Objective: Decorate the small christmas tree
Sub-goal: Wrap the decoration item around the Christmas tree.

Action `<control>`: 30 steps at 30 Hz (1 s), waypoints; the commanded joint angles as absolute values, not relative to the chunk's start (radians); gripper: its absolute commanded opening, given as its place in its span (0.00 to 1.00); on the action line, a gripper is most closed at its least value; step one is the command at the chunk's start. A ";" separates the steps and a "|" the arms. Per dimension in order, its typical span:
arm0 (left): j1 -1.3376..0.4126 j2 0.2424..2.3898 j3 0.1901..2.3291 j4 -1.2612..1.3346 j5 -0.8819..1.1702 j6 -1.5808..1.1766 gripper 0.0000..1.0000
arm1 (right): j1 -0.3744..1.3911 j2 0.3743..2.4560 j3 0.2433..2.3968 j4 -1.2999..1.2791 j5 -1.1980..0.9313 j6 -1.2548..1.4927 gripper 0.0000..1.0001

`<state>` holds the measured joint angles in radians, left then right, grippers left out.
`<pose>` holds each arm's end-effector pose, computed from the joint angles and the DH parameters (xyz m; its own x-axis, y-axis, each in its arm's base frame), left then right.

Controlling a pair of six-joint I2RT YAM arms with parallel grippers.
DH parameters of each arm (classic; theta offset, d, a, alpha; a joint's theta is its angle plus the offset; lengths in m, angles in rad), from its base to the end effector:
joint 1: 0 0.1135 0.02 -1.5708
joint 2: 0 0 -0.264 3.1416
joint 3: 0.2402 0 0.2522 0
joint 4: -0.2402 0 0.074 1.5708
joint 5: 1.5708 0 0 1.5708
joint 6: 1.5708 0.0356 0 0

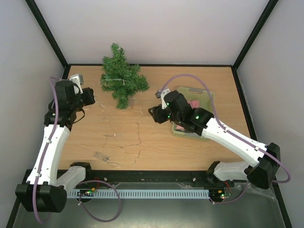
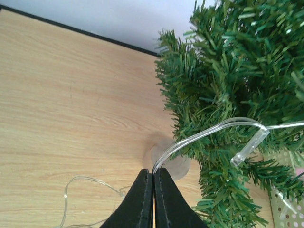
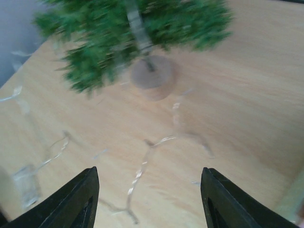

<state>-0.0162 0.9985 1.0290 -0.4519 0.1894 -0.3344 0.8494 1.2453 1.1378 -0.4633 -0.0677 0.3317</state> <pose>0.2193 -0.0103 0.3583 -0.4479 -0.3151 -0.8367 0.0431 0.9271 -0.3722 0.1816 0.2101 0.3378 -0.5936 -0.1829 -0.7837 -0.6277 0.7147 0.3086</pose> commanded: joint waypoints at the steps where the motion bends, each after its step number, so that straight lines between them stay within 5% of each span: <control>1: -0.002 0.996 0.994 -0.424 0.221 -0.362 0.02 | 0.995 1.252 1.119 -0.372 -0.145 0.258 0.57; 14: 0.003 0.915 0.972 -0.429 0.339 -0.393 0.02 | 1.318 1.483 0.909 0.161 -0.245 0.076 0.44; 30: 0.004 0.890 0.944 -0.438 0.368 -0.387 0.02 | 1.410 1.864 1.047 0.148 -0.176 0.056 0.31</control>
